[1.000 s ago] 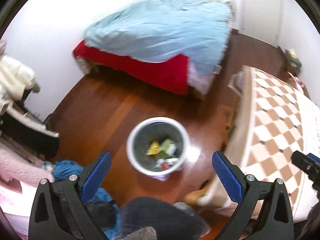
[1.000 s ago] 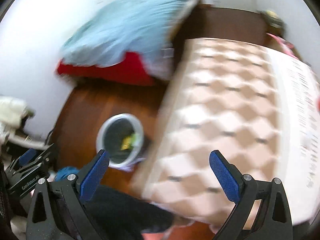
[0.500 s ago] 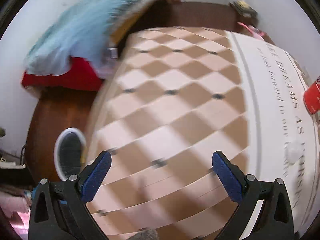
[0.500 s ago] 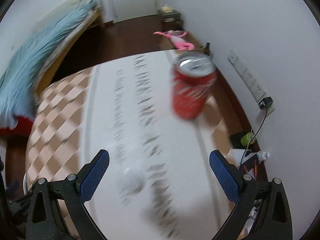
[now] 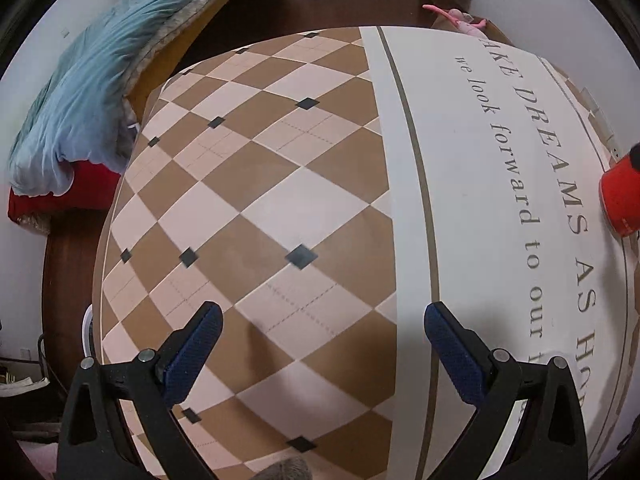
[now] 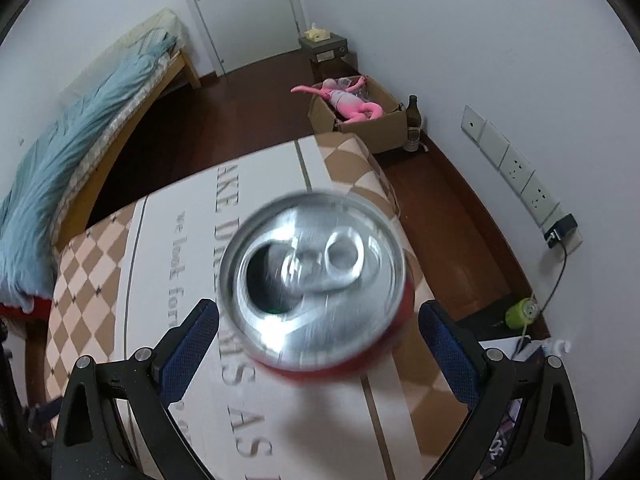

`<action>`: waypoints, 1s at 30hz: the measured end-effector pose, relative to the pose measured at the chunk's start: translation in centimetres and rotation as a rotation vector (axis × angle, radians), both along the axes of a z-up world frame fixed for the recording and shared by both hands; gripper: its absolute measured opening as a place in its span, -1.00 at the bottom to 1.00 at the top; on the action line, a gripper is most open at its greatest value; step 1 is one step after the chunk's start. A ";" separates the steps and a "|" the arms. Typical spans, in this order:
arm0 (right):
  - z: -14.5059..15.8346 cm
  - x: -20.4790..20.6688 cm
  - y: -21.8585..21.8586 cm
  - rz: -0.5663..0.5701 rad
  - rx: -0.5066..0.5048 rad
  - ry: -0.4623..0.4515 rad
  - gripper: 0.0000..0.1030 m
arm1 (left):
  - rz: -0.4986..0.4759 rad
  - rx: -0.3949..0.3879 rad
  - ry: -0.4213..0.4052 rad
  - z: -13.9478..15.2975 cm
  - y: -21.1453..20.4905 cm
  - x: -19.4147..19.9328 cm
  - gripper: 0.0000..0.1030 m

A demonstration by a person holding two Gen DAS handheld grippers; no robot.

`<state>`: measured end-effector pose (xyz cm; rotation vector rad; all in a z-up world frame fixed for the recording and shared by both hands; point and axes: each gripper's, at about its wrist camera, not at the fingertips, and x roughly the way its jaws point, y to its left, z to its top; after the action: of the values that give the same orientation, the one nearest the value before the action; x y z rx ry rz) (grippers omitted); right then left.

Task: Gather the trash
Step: 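Grasp the red cola can with the right tool while the left tool grasps the clear plastic lid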

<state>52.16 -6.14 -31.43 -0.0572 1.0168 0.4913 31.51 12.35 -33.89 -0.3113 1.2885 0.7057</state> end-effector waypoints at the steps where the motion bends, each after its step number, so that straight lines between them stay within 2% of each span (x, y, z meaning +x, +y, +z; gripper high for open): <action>1: -0.1 0.2 0.1 -0.002 0.006 0.000 0.77 | -0.003 0.000 0.004 -0.2 0.2 0.2 1.00; 2: -0.3 0.7 0.2 -0.005 0.010 0.003 0.44 | -0.006 0.000 0.009 -0.4 0.2 0.4 1.00; 9: 0.4 -0.2 -0.9 -0.013 0.021 0.012 0.39 | -0.039 0.028 0.019 -0.2 -0.8 0.7 1.00; 12: 1.0 -2.4 -2.7 -0.006 -0.035 0.041 0.39 | -0.120 0.016 -0.021 1.4 -3.4 0.4 1.00; 15: 0.9 -5.2 -5.1 0.015 -0.081 0.097 0.38 | -0.217 -0.047 -0.077 2.9 -7.1 -0.1 1.00; 18: 0.3 -7.6 -7.7 0.021 -0.106 0.147 0.38 | -0.292 -0.132 -0.097 2.8 -10.1 0.4 1.00; 23: -0.1 -9.7 -10.4 0.000 -0.111 0.173 0.35 | -0.387 -0.144 -0.061 0.6 -13.5 3.0 0.97; 24: -0.1 -9.9 -10.7 -0.010 -0.109 0.178 0.35 | -0.400 -0.141 -0.058 0.3 -13.8 3.3 0.88; 25: -0.1 -10.0 -10.9 -0.013 -0.109 0.180 0.35 | -0.409 -0.130 -0.054 0.2 -14.2 3.7 0.53; 26: 0.0 -10.0 -11.0 -0.017 -0.108 0.181 0.35 | -0.412 -0.125 -0.046 0.0 -14.6 4.1 0.28; 27: 0.1 -10.0 -11.0 -0.021 -0.106 0.184 0.35 | -0.413 -0.127 -0.044 -0.3 -14.4 4.3 0.22; 29: 0.2 -10.0 -11.0 -0.023 -0.108 0.184 0.34 | -0.412 -0.136 -0.053 -0.3 -14.6 4.7 -0.08; 30: 0.2 -10.0 -11.0 -0.024 -0.109 0.184 0.34 | -0.411 -0.147 -0.062 -0.6 -14.3 4.8 -0.15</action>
<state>42.15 -17.16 -31.26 -0.0981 1.2234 0.4247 36.30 -1.93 -34.44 -0.1765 1.2961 0.2513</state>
